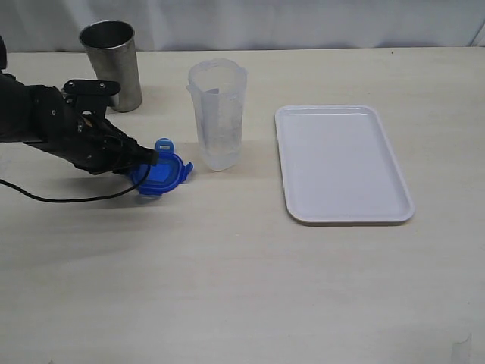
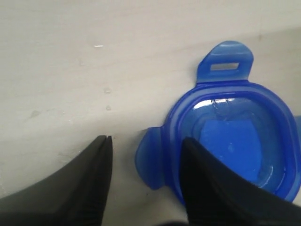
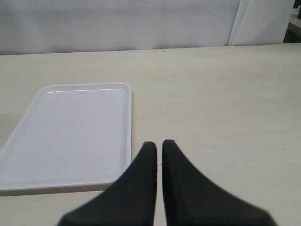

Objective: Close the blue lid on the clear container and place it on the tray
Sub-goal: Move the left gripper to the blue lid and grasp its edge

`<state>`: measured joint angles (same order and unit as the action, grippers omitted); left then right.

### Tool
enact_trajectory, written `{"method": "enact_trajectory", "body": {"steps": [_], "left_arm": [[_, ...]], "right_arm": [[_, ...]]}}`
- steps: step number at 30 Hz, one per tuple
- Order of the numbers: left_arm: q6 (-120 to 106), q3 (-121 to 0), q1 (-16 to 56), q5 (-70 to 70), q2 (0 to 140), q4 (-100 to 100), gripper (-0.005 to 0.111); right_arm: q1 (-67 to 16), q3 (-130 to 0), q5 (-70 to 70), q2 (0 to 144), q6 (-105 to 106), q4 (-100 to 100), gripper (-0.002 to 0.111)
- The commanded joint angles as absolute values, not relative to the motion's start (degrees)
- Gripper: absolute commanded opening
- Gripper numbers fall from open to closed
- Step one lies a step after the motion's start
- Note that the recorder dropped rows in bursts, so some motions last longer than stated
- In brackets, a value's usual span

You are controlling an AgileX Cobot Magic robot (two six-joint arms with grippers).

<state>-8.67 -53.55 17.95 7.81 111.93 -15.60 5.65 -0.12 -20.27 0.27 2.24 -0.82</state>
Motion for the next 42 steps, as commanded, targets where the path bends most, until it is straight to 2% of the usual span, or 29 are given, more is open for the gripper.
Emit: {"method": "enact_trajectory", "body": {"steps": [1, 24, 28, 32, 42], "left_arm": [[-8.1, -53.4, 18.1, 6.3, 114.1, -16.2, 0.043], [-8.1, -53.4, 18.1, 8.5, 111.7, -15.6, 0.042], [-8.1, -53.4, 18.1, 8.1, 111.7, -15.6, 0.019], [-9.9, -53.4, 18.1, 8.2, 111.7, -15.6, 0.002], [-12.7, -53.4, 18.1, 8.2, 109.7, -15.1, 0.000]], "right_arm": [[5.9, 0.0, -19.6, 0.0, 2.2, -0.8, 0.004], [5.9, 0.0, -19.6, 0.0, 2.2, -0.8, 0.004], [5.9, 0.0, -19.6, 0.0, 2.2, -0.8, 0.004], [5.9, 0.0, -19.6, 0.0, 2.2, -0.8, 0.004], [5.9, 0.0, -19.6, 0.0, 2.2, -0.8, 0.004]]}}
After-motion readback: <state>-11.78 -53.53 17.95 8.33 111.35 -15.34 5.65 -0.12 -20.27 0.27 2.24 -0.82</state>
